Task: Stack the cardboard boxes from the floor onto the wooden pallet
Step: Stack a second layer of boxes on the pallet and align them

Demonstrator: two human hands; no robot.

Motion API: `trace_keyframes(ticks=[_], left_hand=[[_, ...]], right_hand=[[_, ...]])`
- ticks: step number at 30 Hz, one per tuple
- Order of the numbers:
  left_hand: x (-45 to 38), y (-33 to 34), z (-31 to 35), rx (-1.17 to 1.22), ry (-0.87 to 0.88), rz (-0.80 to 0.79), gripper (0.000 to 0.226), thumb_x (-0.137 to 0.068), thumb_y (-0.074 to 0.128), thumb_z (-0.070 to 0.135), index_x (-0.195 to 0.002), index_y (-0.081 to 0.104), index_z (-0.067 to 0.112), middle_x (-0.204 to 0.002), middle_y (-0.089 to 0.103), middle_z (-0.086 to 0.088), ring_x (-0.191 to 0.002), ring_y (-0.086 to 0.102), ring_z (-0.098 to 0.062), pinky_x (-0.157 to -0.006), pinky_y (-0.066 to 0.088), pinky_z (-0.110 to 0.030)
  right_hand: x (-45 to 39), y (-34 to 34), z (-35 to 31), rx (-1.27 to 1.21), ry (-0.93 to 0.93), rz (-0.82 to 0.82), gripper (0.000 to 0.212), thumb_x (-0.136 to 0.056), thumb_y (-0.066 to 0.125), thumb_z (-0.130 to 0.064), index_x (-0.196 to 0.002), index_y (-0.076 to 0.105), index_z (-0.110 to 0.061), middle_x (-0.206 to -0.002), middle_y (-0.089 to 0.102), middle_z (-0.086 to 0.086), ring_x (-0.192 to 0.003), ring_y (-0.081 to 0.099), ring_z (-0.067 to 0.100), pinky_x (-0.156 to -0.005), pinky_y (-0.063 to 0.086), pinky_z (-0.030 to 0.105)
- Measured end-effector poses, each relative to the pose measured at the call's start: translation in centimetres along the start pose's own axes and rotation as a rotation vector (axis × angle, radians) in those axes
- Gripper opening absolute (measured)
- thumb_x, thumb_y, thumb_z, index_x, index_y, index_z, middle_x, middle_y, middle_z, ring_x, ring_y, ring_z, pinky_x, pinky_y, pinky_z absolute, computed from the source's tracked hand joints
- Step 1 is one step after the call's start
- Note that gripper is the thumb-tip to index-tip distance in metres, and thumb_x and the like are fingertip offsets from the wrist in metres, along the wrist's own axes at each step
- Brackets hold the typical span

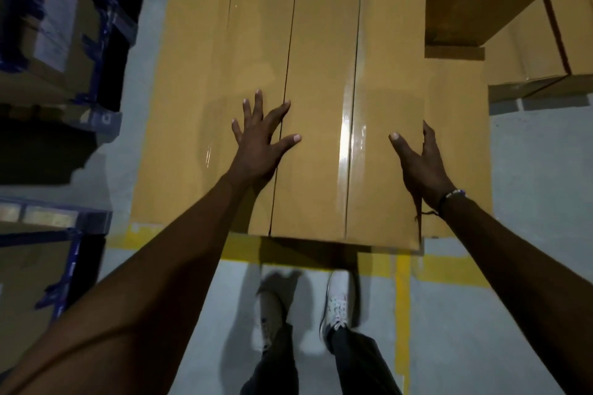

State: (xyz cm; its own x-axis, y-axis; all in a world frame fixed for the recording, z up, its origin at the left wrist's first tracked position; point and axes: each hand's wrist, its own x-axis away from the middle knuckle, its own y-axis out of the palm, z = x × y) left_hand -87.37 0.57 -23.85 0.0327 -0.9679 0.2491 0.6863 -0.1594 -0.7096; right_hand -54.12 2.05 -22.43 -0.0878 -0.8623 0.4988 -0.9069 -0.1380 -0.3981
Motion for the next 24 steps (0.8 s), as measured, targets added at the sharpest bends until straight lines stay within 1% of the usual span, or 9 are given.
trace_keyframes(ticks=[4,8,11,15,17,19,21,23,24], left_hand=[[0.1,-0.3,0.0,-0.023,0.021,0.006,0.073,-0.096,0.062,0.06,-0.161,0.035,0.039,-0.175,-0.009,-0.005,-0.159,-0.019,-0.032,-0.119,-0.017,-0.062],[1.8,-0.6,-0.8,-0.091,0.135,-0.045,0.079,-0.092,0.056,0.071,-0.161,0.034,0.038,-0.176,-0.003,-0.003,-0.16,-0.014,-0.029,-0.122,-0.012,-0.066],[5.9,-0.7,-2.0,-0.154,0.236,-0.142,0.092,-0.085,0.054,0.082,-0.163,0.026,0.042,-0.175,-0.008,0.003,-0.16,-0.016,-0.021,-0.125,-0.012,-0.061],[11.4,-0.9,-3.6,-0.205,0.326,-0.201,0.104,-0.079,0.061,0.084,-0.165,0.024,0.038,-0.175,-0.009,0.006,-0.16,-0.017,-0.016,-0.126,-0.012,-0.058],[12.9,-0.8,-4.2,-0.238,0.35,-0.236,0.112,-0.075,0.061,0.088,-0.166,0.02,0.037,-0.175,-0.01,0.007,-0.16,-0.018,-0.016,-0.125,-0.012,-0.06],[13.5,-0.7,-4.6,-0.286,0.38,-0.263,0.119,-0.072,0.064,0.088,-0.167,0.014,0.036,-0.175,-0.012,0.008,-0.159,-0.02,-0.017,-0.124,-0.012,-0.062],[13.5,-0.6,-4.7,-0.309,0.396,-0.253,0.114,-0.078,0.071,0.076,-0.167,0.014,0.035,-0.175,-0.011,0.006,-0.16,-0.018,-0.02,-0.124,-0.007,-0.066],[13.4,-0.6,-4.7,-0.305,0.395,-0.243,0.108,-0.083,0.079,0.057,-0.167,0.015,0.034,-0.175,-0.009,0.005,-0.16,-0.016,-0.021,-0.124,-0.004,-0.067],[13.3,-0.5,-4.6,-0.301,0.392,-0.241,0.107,-0.084,0.082,0.049,-0.167,0.016,0.033,-0.175,-0.008,0.004,-0.16,-0.016,-0.021,-0.125,-0.005,-0.066]], right_hand=[[1.3,0.4,0.2,0.036,-0.041,0.046,0.086,-0.096,0.063,-0.056,-0.163,0.016,-0.029,-0.169,0.022,0.001,-0.154,0.022,0.025,-0.111,0.025,0.034],[3.3,0.5,1.8,0.043,-0.042,0.066,0.088,-0.093,0.066,-0.057,-0.162,0.02,-0.031,-0.167,0.03,0.0,-0.152,0.027,0.024,-0.12,0.029,0.042],[5.2,0.8,3.3,0.039,-0.029,0.087,0.088,-0.088,0.066,-0.066,-0.16,0.027,-0.031,-0.162,0.039,0.0,-0.149,0.035,0.022,-0.12,0.034,0.046],[7.4,1.2,5.9,0.015,0.075,0.111,0.094,-0.074,0.062,-0.088,-0.151,0.041,-0.038,-0.139,0.057,-0.005,-0.124,0.054,0.021,-0.103,0.045,0.041],[8.9,1.4,6.4,-0.019,0.113,0.113,0.095,-0.072,0.062,-0.09,-0.149,0.045,-0.037,-0.129,0.057,-0.008,-0.116,0.052,0.019,-0.097,0.043,0.039],[10.4,1.6,6.4,-0.046,0.148,0.124,0.089,-0.084,0.061,-0.079,-0.155,0.04,-0.031,-0.146,0.052,-0.006,-0.132,0.05,0.021,-0.098,0.044,0.039],[11.3,1.7,6.5,-0.069,0.259,0.102,0.095,-0.088,0.059,-0.074,-0.162,0.024,-0.028,-0.164,0.033,0.0,-0.141,0.043,0.029,-0.086,0.05,0.039],[11.6,1.9,6.5,-0.111,0.289,0.102,0.107,-0.079,0.061,-0.083,-0.163,0.02,-0.032,-0.168,0.026,0.0,-0.145,0.04,0.031,-0.083,0.057,0.046],[11.3,1.9,6.7,-0.12,0.28,0.114,0.114,-0.07,0.063,-0.09,-0.162,0.022,-0.034,-0.168,0.026,-0.001,-0.146,0.039,0.031,-0.092,0.056,0.054]])
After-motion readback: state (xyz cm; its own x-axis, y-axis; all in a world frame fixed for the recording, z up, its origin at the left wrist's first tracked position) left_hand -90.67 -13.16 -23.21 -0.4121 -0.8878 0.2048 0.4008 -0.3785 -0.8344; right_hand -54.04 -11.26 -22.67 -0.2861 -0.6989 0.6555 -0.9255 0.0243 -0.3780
